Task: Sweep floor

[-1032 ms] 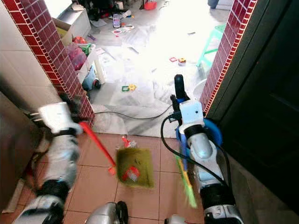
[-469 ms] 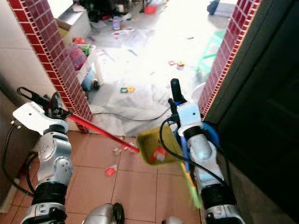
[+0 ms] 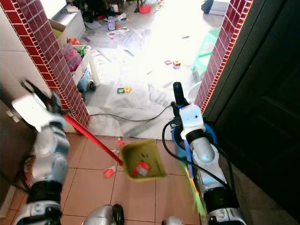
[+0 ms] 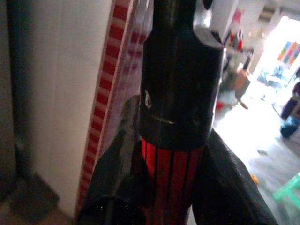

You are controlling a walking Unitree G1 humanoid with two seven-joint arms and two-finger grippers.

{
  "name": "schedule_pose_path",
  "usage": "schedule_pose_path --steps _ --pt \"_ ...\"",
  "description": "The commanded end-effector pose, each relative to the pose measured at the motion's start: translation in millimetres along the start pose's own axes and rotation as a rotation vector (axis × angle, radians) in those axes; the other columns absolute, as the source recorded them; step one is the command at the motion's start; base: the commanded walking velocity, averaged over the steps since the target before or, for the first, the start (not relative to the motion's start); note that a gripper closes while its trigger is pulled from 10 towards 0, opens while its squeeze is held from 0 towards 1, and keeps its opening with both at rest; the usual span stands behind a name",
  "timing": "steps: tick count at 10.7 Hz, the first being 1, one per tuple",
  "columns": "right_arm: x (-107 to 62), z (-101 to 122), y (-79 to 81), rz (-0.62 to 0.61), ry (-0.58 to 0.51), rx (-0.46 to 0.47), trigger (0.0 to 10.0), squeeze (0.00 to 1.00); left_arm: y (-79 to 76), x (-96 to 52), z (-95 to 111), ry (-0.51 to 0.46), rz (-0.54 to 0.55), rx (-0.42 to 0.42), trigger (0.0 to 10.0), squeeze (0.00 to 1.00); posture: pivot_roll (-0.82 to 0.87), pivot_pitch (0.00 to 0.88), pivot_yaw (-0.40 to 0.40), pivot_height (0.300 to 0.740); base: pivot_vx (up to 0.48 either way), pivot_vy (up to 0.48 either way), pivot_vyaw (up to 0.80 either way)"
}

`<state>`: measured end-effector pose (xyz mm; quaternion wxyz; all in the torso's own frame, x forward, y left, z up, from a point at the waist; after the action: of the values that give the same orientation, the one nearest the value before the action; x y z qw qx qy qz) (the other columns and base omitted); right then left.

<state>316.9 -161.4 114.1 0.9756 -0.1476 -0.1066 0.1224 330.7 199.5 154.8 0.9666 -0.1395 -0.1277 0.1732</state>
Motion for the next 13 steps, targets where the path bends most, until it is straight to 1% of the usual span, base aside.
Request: schedule_pose_path --steps 1,2,3,4,5,6,7,9,11,13 --pt "1.8 7.2 -1.3 0.0 -0.03 -0.015 10.0 0.0 -13.5 12.7 48.5 -0.198 -0.034 -0.021 10.0 0.0 -0.17 0.0 0.032 0.74 0.0 0.0 0.0" --pt "1.7 6.2 0.2 0.001 -0.021 0.016 10.0 0.0 -18.7 20.8 69.8 -0.261 -0.04 -0.014 10.0 0.0 -0.17 0.0 0.035 0.74 0.0 0.0 0.0" --pt "2.5 4.4 1.6 -0.01 -0.006 0.054 10.0 0.0 -28.8 27.6 85.3 -0.3 -0.08 -0.012 10.0 0.0 -0.16 0.0 0.04 0.74 0.0 0.0 0.0" --pt "2.6 1.8 2.4 -0.016 0.012 0.062 10.0 0.0 -33.1 30.4 89.1 -0.308 -0.092 -0.024 10.0 0.0 -0.16 0.0 0.043 0.74 0.0 0.0 0.0" --pt "2.7 -1.4 4.7 -0.018 0.04 0.082 10.0 0.0 -40.6 35.8 95.5 -0.326 -0.096 -0.044 10.0 0.0 -0.16 0.0 0.046 0.74 0.0 0.0 -0.8" --pt "2.3 1.8 8.9 -0.003 0.02 0.078 10.0 0.0 -51.5 41.3 103.9 -0.351 -0.106 -0.074 10.0 0.0 -0.17 0.0 0.048 0.74 0.0 0.0 -0.8" --pt "2.0 2.2 10.1 0.003 0.02 0.079 10.0 0.0 -56.3 44.2 105.4 -0.357 -0.115 -0.082 10.0 0.0 -0.17 0.0 0.048 0.74 0.0 0.0 -0.66" --pt "1.6 2.5 8.5 -0.001 0.021 0.086 10.0 0.0 -68.6 47.9 100.4 -0.341 -0.13 -0.114 10.0 0.0 -0.18 0.0 0.056 0.74 0.0 0.0 -0.63" --pt "1.0 2.3 12.1 0.001 0.024 0.089 10.0 0.0 -77.7 47.6 94.7 -0.33 -0.15 -0.147 10.0 0.0 -0.19 0.0 0.063 0.74 0.0 0.0 0.0" --pt "0.0 2.5 16.4 0.016 0.022 0.091 10.0 0.0 -80.8 48.1 91.1 -0.325 -0.163 -0.168 10.0 0.0 -0.2 0.0 0.066 0.74 0.281 0.0 0.0"
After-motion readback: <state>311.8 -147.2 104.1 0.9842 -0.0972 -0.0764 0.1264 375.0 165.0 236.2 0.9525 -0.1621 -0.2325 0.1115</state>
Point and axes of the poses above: a point about 5 cm out from each wrist's last joint towards the gripper, its own x axis pointing out of the wrist towards the gripper, its own z axis along the axis of the wrist's last joint, y = z × x, the point moved 1 cm from there along x, pointing out of the wrist towards the gripper, and after that the axes turned 1 degree about -x, right-handed, at the moved point
